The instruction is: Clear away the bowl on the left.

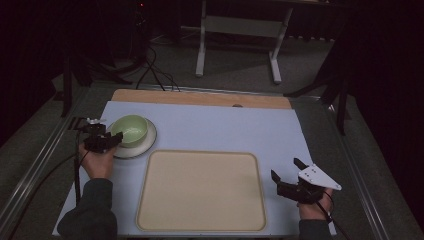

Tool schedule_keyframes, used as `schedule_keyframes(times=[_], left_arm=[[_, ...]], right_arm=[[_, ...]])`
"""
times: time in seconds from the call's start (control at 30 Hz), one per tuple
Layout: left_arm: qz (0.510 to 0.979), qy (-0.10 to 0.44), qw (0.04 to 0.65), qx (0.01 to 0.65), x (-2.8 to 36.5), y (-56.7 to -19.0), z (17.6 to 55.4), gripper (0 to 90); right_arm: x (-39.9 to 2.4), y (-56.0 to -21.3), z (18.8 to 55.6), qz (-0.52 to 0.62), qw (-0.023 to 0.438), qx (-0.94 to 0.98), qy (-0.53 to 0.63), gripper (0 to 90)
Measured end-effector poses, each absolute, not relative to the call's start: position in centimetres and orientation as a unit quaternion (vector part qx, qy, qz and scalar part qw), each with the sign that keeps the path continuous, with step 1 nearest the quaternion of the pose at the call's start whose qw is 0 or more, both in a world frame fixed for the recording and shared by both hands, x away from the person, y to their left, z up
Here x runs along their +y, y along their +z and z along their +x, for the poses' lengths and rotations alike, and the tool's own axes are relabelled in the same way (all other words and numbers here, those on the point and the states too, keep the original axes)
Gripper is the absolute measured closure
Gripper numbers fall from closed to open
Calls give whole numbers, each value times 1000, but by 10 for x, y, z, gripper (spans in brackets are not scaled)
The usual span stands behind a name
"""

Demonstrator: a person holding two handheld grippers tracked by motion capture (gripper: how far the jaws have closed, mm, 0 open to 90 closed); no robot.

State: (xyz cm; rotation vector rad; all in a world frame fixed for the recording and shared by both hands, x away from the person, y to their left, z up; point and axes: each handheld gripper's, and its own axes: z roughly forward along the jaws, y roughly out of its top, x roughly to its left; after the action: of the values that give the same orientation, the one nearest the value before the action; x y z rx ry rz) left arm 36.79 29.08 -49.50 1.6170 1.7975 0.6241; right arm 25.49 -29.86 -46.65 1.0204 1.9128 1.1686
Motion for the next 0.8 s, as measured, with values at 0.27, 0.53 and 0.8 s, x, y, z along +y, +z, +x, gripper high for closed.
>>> schedule_keyframes(times=[0.27, 0.53, 0.8], left_arm=[[598, 204, 313, 709, 289, -507, 382, 592], [565, 173, 336, 733, 294, -511, 387, 699], [559, 153, 355, 734, 296, -510, 388, 800]], right_arm=[[-298, -466, 254, 389, 334, 733, 448, 131], [-298, -465, 254, 386, 335, 732, 451, 131], [-298, -465, 254, 385, 335, 733, 450, 131]])
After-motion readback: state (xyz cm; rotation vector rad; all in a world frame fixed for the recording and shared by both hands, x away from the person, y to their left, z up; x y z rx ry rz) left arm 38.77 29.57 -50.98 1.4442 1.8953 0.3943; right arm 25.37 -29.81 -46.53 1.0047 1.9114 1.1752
